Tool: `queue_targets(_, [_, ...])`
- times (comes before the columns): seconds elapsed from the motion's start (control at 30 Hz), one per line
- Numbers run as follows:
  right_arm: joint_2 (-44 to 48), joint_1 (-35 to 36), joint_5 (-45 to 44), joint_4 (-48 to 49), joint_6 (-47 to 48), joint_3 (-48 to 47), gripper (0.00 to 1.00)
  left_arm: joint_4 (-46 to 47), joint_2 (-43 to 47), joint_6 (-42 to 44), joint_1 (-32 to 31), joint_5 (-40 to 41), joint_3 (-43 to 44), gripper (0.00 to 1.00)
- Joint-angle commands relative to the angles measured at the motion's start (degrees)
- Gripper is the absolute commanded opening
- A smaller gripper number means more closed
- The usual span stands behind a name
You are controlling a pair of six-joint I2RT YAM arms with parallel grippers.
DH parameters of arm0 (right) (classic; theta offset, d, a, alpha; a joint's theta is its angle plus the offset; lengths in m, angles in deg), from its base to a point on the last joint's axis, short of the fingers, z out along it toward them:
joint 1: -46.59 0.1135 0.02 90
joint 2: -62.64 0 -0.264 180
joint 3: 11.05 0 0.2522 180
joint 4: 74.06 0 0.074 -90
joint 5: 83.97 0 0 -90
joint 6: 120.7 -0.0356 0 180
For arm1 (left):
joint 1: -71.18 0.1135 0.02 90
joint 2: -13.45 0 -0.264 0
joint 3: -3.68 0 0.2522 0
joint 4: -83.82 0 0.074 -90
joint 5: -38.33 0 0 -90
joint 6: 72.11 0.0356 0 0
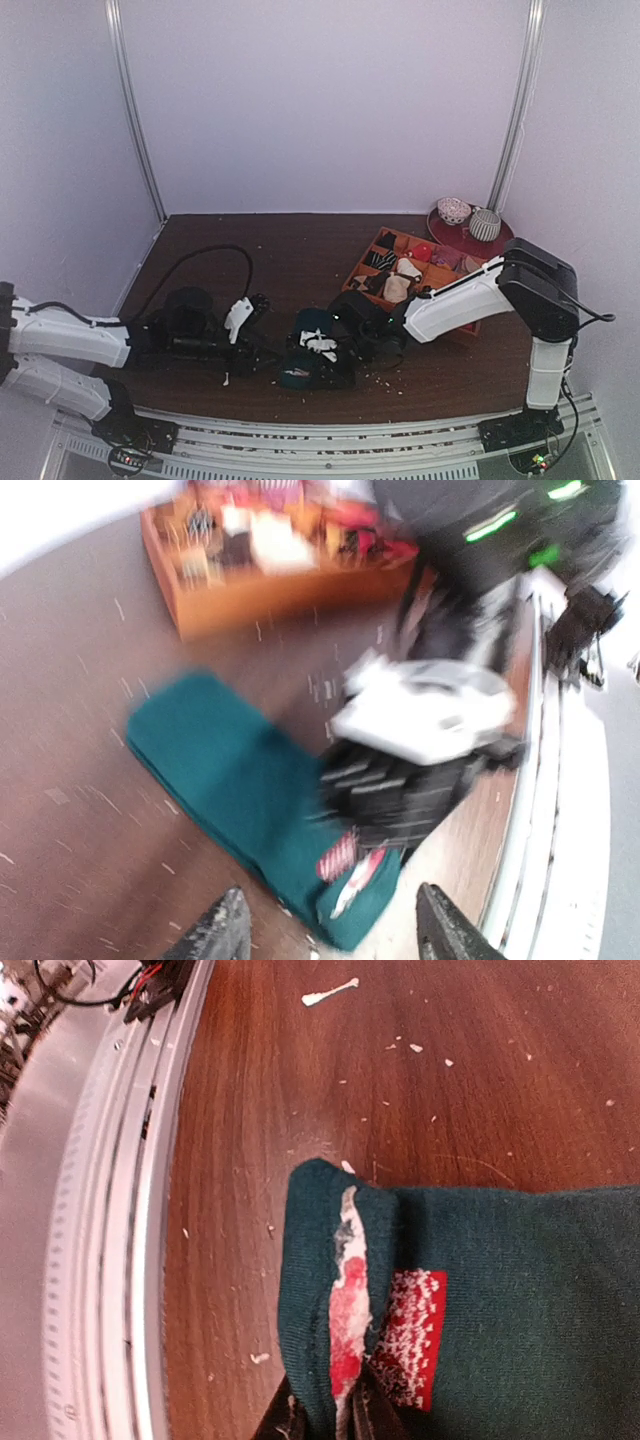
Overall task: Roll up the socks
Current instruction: Roll a pair of socks at the center of the board.
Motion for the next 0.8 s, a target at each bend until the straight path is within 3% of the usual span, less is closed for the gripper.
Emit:
queue_targets(0.0, [-7.2,-2.4,14.1,-17.4,-15.7,-5.8,0.13,6.7,8.4,8.3,-2.9,5.0,-5.7,0.57])
queue_targets(0.13, [-9.5,-5.5,18.7,-15.0,-22.8,-5.4,0.13,13.5,6.3,10.4,-5.0,3.3,-8.7,0.56])
queue_targets(0.33, [-11.8,-8.5,19.1,-18.6,-22.1,-6.9,0.13,18.8,-3.9,13.8,-8.9,5.8,-7.8,0.56])
queue_targets(0.77, [-13.1,-9.7,21.6,-20.9,-21.1,-8.3,0.13,28.7,-23.8,18.2,-10.6,4.2,-1.5,0.56])
